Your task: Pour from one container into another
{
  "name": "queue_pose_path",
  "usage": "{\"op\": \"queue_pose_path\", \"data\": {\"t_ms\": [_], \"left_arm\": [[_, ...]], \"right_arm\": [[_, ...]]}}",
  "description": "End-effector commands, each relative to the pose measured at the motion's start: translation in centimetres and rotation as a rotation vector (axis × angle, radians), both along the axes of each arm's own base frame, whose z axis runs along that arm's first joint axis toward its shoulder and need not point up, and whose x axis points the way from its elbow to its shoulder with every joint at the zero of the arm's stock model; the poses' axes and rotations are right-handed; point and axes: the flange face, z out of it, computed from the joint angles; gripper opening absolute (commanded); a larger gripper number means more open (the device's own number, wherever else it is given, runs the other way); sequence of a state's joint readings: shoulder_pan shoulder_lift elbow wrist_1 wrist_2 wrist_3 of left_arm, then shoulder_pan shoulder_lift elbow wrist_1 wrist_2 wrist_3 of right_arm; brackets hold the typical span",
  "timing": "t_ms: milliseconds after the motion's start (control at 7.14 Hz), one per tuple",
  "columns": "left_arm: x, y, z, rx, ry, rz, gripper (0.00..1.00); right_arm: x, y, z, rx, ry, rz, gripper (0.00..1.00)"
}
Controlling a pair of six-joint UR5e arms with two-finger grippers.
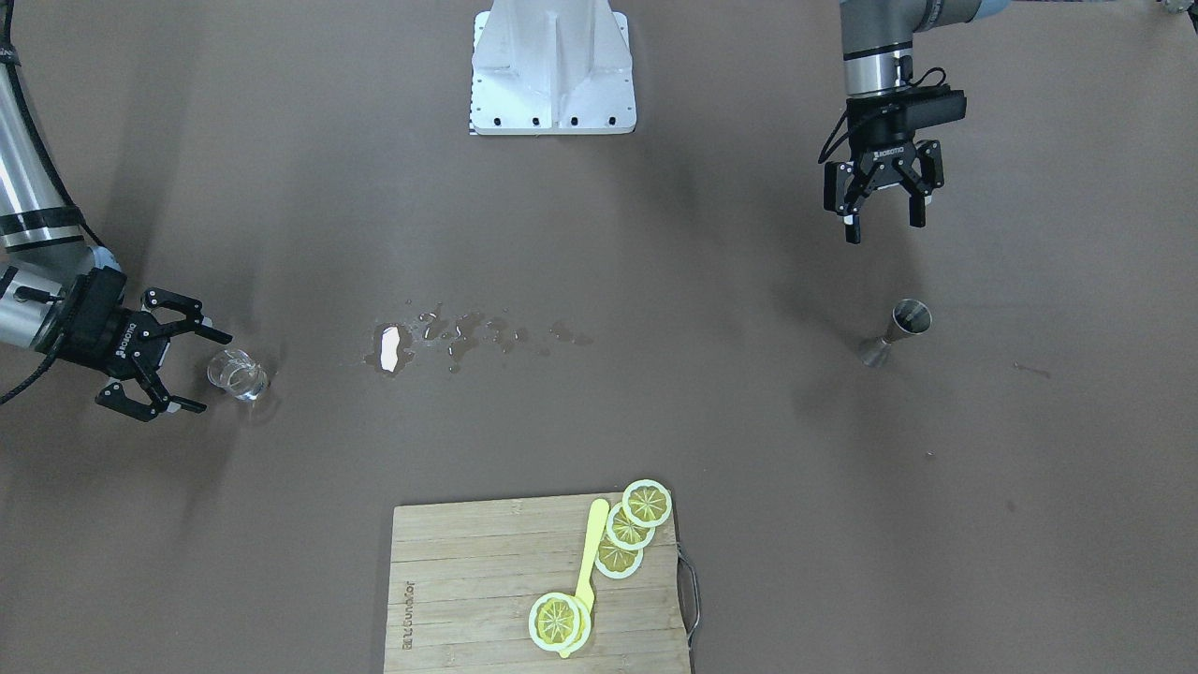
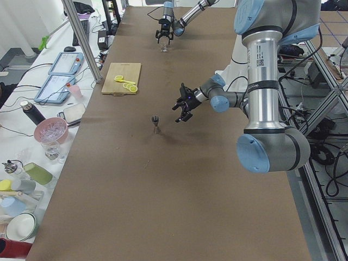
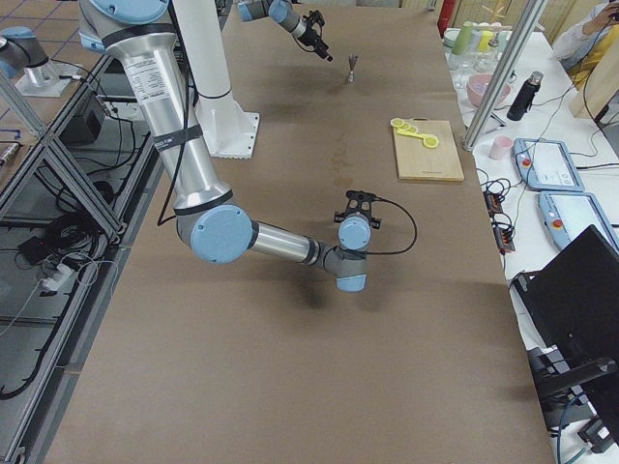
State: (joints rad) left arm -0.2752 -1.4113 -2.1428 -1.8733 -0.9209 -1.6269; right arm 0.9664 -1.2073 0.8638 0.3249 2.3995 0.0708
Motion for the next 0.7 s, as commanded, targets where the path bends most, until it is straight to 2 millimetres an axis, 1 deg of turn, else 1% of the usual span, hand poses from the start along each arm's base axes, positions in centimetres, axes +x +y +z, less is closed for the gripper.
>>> {"op": "queue_pose_path", "data": {"t_ms": [0,140,280,420,560], "left_arm": [[0.2,-0.6,0.6,0.051,-0.033,-0.049,0.98],[0.6,-1.1,0.1,0.09,-0.036,-0.083,0.98],[1.6,-1.7,0.6,0.118,-0.061,-0.109,0.98],[2.5,-2.2,0.8,0.135,-0.074,-0.129,0.98],[2.5,-2.2,0.8,0.135,-0.069,-0.131,0.98]], "right_arm": [[-0.7,0.0,-0.2,-0.001,0.0,-0.003,0.98],[-0.8,-0.2,-0.4,0.002,-0.002,-0.001,0.98],[-1.0,0.0,-0.3,0.0,-0.001,-0.004,0.98],[-1.2,0.0,-0.4,0.0,-0.001,-0.004,0.98],[-1.6,0.1,-0.4,0.0,-0.001,-0.003,0.98]]}}
